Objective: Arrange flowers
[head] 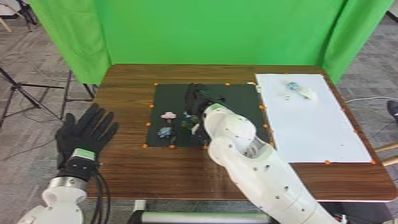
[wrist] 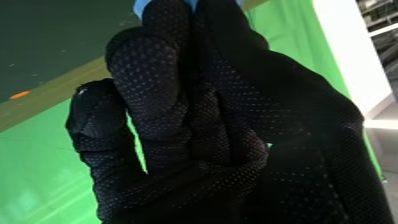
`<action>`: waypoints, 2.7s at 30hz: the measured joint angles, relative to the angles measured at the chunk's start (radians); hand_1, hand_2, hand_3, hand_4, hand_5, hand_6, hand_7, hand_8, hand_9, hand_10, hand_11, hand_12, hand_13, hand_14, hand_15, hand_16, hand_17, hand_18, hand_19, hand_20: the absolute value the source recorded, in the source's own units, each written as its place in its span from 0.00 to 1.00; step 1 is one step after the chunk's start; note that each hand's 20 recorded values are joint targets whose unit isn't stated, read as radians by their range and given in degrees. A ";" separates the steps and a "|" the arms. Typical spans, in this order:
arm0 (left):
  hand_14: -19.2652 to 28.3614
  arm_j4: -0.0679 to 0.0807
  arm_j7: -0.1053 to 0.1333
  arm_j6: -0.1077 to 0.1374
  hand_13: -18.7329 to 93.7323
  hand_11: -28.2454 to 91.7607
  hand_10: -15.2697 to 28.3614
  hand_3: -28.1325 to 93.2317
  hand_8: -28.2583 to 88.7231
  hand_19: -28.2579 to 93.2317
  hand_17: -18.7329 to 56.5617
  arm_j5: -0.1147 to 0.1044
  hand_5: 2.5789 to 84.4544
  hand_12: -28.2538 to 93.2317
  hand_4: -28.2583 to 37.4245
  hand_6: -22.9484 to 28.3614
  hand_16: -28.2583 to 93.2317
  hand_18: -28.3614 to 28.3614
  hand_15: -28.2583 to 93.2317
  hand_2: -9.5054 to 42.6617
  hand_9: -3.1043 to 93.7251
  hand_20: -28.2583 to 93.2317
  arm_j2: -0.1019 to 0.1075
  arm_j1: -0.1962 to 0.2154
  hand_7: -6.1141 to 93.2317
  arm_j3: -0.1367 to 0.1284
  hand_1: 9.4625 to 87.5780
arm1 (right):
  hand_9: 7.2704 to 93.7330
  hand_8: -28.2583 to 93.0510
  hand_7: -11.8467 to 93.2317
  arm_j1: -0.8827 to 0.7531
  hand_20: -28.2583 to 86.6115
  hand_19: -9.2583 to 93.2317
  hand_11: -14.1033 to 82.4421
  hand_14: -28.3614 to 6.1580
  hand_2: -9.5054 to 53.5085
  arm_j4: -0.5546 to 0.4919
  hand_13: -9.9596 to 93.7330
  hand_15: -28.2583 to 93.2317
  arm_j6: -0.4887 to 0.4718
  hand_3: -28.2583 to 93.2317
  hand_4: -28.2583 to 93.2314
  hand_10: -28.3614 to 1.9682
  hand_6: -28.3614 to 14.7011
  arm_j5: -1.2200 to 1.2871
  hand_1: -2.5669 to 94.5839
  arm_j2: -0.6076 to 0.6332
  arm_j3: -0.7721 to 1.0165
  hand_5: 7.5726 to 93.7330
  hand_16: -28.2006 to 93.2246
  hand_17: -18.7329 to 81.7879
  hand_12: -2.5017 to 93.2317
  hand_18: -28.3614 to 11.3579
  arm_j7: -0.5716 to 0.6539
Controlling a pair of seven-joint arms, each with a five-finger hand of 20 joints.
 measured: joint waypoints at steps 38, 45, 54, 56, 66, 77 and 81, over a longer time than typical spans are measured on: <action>0.67 0.001 0.001 0.008 0.36 0.40 0.63 0.82 0.16 0.51 0.18 -0.012 0.44 0.32 0.00 0.59 0.17 0.73 0.50 0.45 0.38 0.32 0.005 -0.007 0.20 -0.002 0.21 | 0.84 0.14 0.27 -0.032 0.58 0.99 0.38 0.47 0.00 -0.001 0.78 0.81 -0.076 0.82 0.00 0.53 0.61 -0.078 0.58 -0.028 0.001 0.71 0.55 0.59 0.56 0.07 0.032; 0.67 0.001 0.001 0.008 0.37 0.40 0.63 0.82 0.16 0.51 0.18 -0.012 0.44 0.32 0.00 0.58 0.17 0.73 0.50 0.45 0.38 0.32 0.004 -0.005 0.20 -0.003 0.21 | 0.79 0.13 0.28 -0.062 0.58 0.98 0.41 0.48 0.00 -0.062 0.76 0.78 -0.072 0.84 0.00 0.47 0.60 -0.078 0.53 -0.017 0.044 0.70 0.52 0.57 0.44 0.09 0.026; 0.67 -0.004 0.010 0.004 0.37 0.40 0.63 0.82 0.16 0.52 0.18 -0.011 0.44 0.32 0.00 0.58 0.18 0.74 0.51 0.44 0.38 0.32 0.002 0.006 0.20 -0.014 0.21 | 0.58 0.13 0.24 -0.108 0.61 0.99 0.25 0.53 0.00 -0.080 0.79 0.80 0.229 0.88 0.04 0.48 0.56 -0.121 0.44 0.111 0.214 0.56 0.45 0.58 0.16 0.14 -0.113; 0.68 -0.011 0.019 0.004 0.37 0.40 0.63 0.82 0.16 0.52 0.18 -0.012 0.44 0.32 0.00 0.58 0.18 0.74 0.51 0.44 0.38 0.32 0.002 0.017 0.20 -0.023 0.21 | 0.51 0.13 0.23 -0.099 0.61 1.00 0.24 0.51 0.00 -0.044 0.78 0.81 0.305 0.88 0.04 0.47 0.54 -0.119 0.43 0.167 0.220 0.51 0.46 0.59 0.15 0.14 -0.057; 0.68 -0.027 0.062 0.002 0.37 0.40 0.63 0.80 0.16 0.52 0.18 -0.027 0.44 0.32 0.00 0.58 0.17 0.74 0.51 0.51 0.38 0.32 0.003 0.064 0.19 -0.041 0.15 | 0.39 0.14 0.21 -0.069 0.57 0.99 0.25 0.43 0.02 0.072 0.73 0.83 0.189 0.88 0.04 0.42 0.46 -0.007 0.38 0.361 0.295 0.43 0.44 0.57 0.12 0.13 0.047; 0.69 -0.026 0.052 -0.005 0.39 0.40 0.63 0.83 0.16 0.51 0.18 -0.014 0.46 0.33 0.00 0.59 0.18 0.74 0.53 0.47 0.39 0.32 -0.006 0.065 0.20 -0.041 0.21 | 0.40 0.13 0.25 -0.028 0.55 0.99 0.28 0.48 0.00 0.155 0.73 0.83 0.063 0.90 0.00 0.50 0.51 0.007 0.54 0.361 0.314 0.45 0.46 0.57 0.11 0.14 0.054; 0.69 -0.026 0.051 -0.007 0.39 0.40 0.63 0.84 0.16 0.51 0.18 -0.012 0.46 0.32 0.00 0.59 0.17 0.74 0.53 0.49 0.39 0.32 -0.008 0.066 0.20 -0.041 0.23 | 0.53 0.12 0.28 -0.016 0.56 0.99 0.28 0.56 0.01 0.175 0.76 0.80 0.032 0.88 0.00 0.60 0.60 -0.002 0.62 0.348 0.299 0.56 0.51 0.58 0.13 0.16 0.058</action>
